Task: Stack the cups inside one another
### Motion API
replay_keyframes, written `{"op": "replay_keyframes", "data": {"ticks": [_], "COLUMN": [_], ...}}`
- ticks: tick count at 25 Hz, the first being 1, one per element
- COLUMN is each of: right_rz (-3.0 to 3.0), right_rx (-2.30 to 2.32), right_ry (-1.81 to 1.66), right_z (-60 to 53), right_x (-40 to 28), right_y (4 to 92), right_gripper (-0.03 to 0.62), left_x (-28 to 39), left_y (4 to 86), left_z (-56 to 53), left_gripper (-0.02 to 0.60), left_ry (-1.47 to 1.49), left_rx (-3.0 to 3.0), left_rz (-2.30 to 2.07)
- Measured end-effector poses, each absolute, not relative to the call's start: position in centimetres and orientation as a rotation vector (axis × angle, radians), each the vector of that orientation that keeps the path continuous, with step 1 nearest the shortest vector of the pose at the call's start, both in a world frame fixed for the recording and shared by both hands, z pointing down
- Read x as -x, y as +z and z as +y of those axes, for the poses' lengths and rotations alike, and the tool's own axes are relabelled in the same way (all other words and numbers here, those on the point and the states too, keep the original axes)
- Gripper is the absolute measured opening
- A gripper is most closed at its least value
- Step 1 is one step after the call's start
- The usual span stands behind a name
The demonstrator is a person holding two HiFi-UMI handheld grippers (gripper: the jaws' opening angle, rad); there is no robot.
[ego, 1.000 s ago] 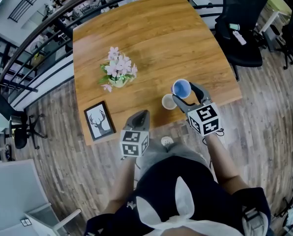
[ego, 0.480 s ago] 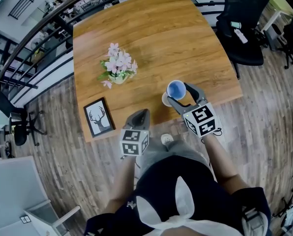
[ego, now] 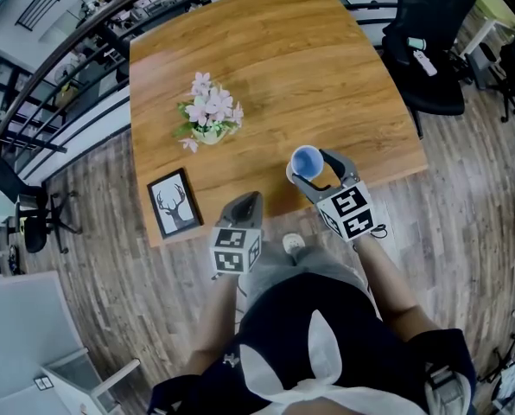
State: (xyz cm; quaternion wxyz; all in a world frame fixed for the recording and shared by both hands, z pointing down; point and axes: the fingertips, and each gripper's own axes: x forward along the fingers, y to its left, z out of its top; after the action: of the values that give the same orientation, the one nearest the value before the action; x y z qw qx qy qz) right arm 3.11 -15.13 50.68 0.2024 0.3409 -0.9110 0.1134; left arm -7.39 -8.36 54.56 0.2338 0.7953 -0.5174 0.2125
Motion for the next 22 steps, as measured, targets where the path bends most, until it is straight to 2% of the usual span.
{"op": "replay_keyframes", "data": {"ticks": [22], "right_rz": [-2.394], "right_rx": [-0.857], "right_ry": [0.407], "right_z": [-15.0], "right_x": [-2.4], "right_y": [57.3], "right_gripper": [0.334], "left_x": [8.4], "left_y": [54.5], "left_z": [-9.0], "left_gripper": [0.017], "left_ry": [0.578], "left_rx": [-2.18], "left_rz": [-1.43]}}
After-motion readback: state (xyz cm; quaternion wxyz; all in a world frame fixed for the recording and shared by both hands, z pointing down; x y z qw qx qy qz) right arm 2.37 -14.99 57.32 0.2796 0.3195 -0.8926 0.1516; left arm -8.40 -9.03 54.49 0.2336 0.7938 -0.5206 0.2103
